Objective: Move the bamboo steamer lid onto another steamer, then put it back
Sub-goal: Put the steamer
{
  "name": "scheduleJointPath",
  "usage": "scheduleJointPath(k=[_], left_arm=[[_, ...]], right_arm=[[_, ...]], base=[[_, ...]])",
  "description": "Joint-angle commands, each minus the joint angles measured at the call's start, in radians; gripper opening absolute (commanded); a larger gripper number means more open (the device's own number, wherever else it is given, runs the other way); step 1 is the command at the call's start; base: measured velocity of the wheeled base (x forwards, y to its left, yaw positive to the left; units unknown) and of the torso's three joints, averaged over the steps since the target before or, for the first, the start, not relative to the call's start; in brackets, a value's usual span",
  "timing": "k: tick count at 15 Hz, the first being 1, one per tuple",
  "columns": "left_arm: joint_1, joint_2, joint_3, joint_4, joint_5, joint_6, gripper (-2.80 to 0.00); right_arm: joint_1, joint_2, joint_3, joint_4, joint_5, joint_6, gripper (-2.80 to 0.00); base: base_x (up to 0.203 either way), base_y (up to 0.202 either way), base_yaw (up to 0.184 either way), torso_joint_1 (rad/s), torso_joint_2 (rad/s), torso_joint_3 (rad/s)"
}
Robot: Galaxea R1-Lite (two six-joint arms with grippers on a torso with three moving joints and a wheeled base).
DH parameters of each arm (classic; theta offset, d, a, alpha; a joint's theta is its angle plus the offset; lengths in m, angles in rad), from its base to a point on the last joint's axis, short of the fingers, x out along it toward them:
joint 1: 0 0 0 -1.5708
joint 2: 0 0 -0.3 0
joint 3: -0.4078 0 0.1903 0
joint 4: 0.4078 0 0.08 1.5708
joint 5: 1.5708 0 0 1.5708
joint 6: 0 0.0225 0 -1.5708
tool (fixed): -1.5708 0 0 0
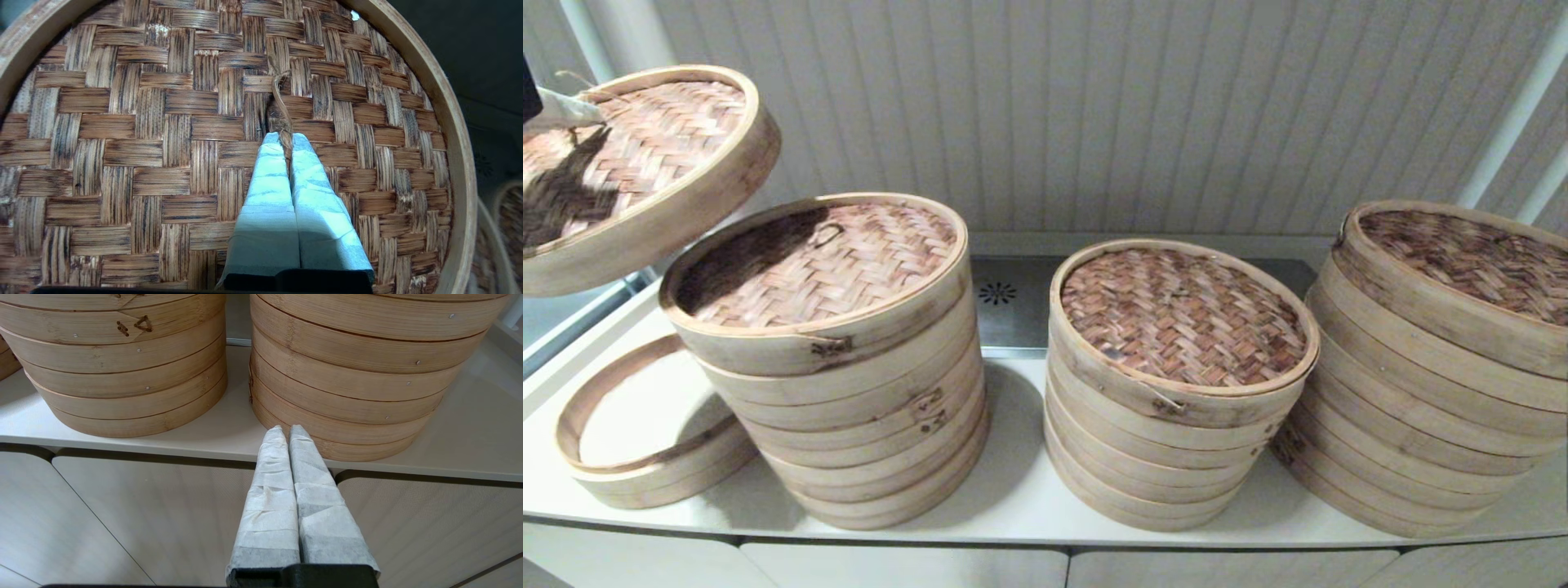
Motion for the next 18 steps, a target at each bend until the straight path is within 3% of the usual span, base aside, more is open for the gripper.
scheduleJointPath(k=[1,7,11,18], left_arm=[[-0.046,-0.015,-0.001,-0.001,-0.001,-0.008,-2.80],[-0.198,-0.023,0.001,0.029,0.017,-0.028,-2.80],[-0.290,-0.025,0.018,0.052,0.093,-0.023,-2.80],[-0.356,-0.016,0.042,0.068,0.113,-0.022,-2.80]], right_arm=[[0.000,-0.002,0.000,0.000,-0.001,0.000,-2.80],[0.001,-0.002,0.000,0.000,0.001,0.000,-2.80],[0.000,-0.002,0.000,0.000,0.001,0.000,-2.80],[0.000,-0.002,0.000,0.000,0.000,0.000,-2.80]], base=[[0.000,0.000,0.000,0.000,0.00,0.000],[0.000,0.000,0.000,0.000,0.00,0.000],[0.000,0.000,0.000,0.000,0.00,0.000],[0.000,0.000,0.000,0.000,0.00,0.000]])
